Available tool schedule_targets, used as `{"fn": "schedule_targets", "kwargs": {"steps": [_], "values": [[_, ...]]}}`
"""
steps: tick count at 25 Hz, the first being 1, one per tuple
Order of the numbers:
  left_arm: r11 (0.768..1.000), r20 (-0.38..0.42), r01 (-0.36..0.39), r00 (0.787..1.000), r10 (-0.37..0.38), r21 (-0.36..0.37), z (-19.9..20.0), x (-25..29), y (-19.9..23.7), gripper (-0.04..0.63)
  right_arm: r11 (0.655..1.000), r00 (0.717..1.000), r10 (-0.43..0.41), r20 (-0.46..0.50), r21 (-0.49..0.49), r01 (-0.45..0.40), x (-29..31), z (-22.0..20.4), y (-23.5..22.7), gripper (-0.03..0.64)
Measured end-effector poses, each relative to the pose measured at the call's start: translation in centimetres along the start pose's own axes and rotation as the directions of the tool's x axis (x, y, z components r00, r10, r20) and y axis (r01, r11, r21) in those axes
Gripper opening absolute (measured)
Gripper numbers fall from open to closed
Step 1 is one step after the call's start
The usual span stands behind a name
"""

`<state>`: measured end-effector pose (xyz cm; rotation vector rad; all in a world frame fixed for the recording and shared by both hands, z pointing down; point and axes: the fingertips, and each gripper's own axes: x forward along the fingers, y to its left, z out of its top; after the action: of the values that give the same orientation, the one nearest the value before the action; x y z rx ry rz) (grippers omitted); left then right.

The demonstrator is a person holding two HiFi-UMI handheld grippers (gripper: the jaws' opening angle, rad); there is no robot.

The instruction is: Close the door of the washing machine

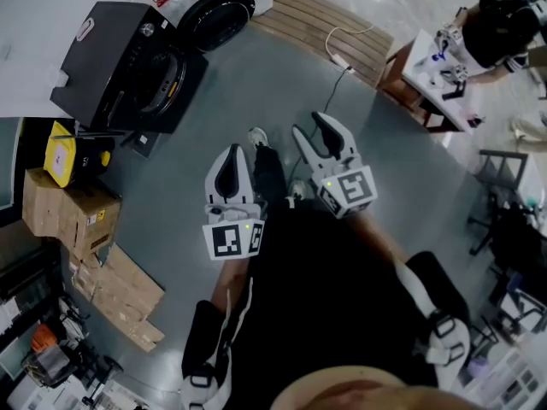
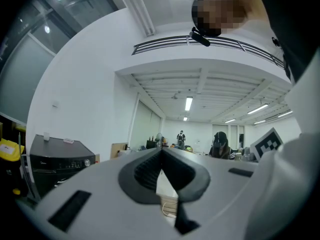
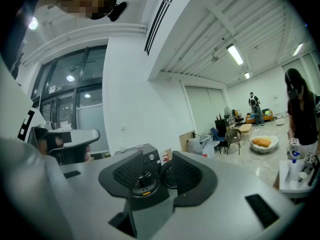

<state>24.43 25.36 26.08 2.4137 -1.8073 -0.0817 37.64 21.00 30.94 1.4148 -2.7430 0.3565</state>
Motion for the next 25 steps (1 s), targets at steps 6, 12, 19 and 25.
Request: {"fn": "schedule_targets", "kwargs": {"steps": [6, 12, 19, 25], "values": [[1.000, 0.010, 0.005, 1.000, -0.005, -0.015, 0.6, 6.3, 4.3, 0.005, 1.000, 1.000, -0.024, -0.006, -0.009, 0.023, 6.4, 1.4, -2.5, 0.172], [0.999, 0.012, 0.045, 0.999, -0.045, -0.024, 2.1, 14.1, 9.4, 0.006, 0.998, 0.998, -0.062, -0.023, -0.017, 0.062, 14.4, 3.2, -4.9, 0.172], [0.996, -0.011, 0.082, 0.997, -0.082, -0.033, 2.6, 22.3, 16.4, 0.005, 0.996, 0.996, -0.087, -0.029, -0.035, 0.086, 23.9, 5.0, -6.5, 0.171], [0.996, -0.015, 0.079, 0.997, -0.080, -0.047, 3.0, 26.7, 20.6, 0.005, 0.994, 0.994, -0.101, -0.033, -0.032, 0.100, 29.4, 6.1, -8.0, 0.170]]}}
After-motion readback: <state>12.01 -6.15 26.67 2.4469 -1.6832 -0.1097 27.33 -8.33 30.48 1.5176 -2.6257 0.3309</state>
